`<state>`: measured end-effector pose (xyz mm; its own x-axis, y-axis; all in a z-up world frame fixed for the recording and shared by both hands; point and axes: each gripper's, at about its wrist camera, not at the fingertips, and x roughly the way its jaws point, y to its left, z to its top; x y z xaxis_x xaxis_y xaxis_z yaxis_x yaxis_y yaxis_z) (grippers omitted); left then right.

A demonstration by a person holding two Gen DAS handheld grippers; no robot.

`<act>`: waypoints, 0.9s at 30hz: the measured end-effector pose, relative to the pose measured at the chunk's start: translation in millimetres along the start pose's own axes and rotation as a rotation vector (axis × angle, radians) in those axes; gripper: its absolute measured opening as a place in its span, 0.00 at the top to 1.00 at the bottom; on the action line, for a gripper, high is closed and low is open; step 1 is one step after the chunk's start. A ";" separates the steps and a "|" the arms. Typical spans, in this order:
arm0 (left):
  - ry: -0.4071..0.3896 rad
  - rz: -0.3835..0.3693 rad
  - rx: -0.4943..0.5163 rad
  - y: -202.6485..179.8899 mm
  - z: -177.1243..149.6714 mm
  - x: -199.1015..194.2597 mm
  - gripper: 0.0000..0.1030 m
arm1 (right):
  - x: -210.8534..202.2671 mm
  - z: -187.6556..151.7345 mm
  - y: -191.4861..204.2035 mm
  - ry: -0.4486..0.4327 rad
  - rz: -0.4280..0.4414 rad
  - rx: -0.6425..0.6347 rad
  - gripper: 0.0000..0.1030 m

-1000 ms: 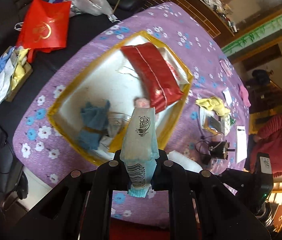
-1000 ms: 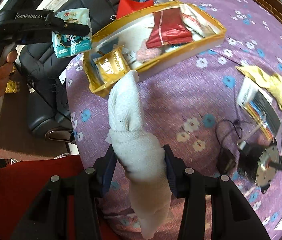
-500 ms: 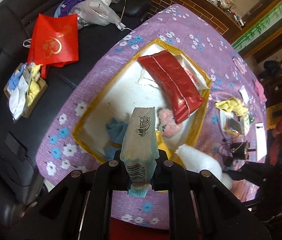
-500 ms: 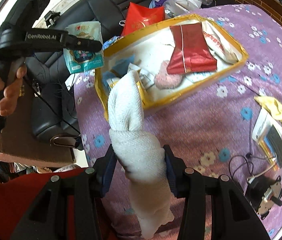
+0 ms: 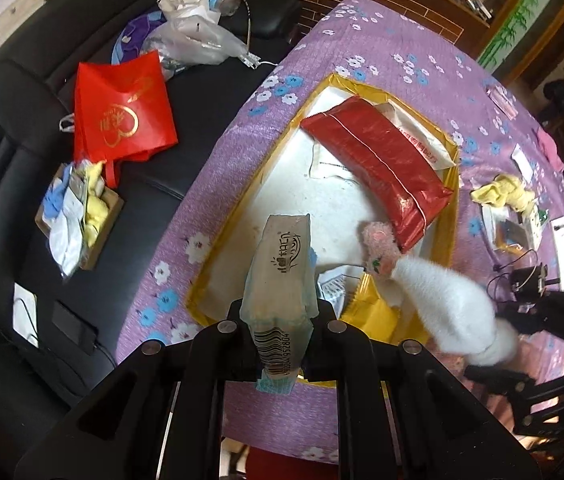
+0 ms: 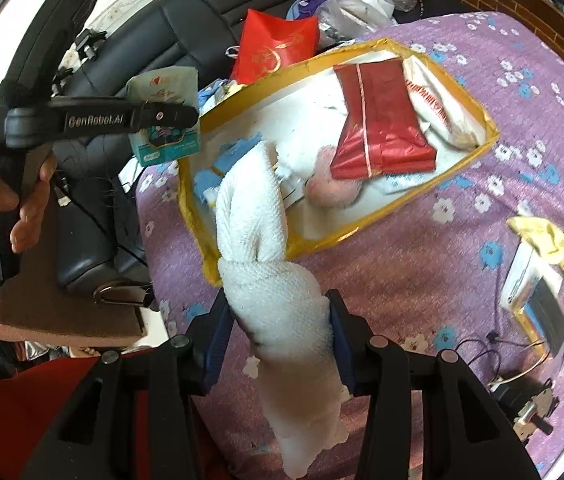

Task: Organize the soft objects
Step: 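Lift and carry the tissue pack and white sock over the foam tray, then open right tool to drop the sock while left tool releases the tissue pack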

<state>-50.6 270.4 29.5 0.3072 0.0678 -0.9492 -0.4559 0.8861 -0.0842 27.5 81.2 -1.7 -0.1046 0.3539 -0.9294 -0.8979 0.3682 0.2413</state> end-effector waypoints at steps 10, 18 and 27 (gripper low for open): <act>-0.015 0.031 0.059 2.7 4.8 10.0 0.88 | 4.9 32.1 -0.2 -0.042 -0.042 0.074 0.56; 0.003 0.018 0.061 15.1 8.5 20.1 0.88 | 14.9 46.7 -0.2 -0.036 -0.065 0.091 0.56; 0.097 -0.012 0.086 20.1 8.9 47.1 0.88 | 35.2 64.0 -4.9 -0.015 -0.058 0.125 0.56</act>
<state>-37.8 295.5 -14.2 0.2279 0.0162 -0.9735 -0.3783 0.9228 -0.0732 55.6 146.9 -17.7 -0.0474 0.3412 -0.9388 -0.8416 0.4926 0.2214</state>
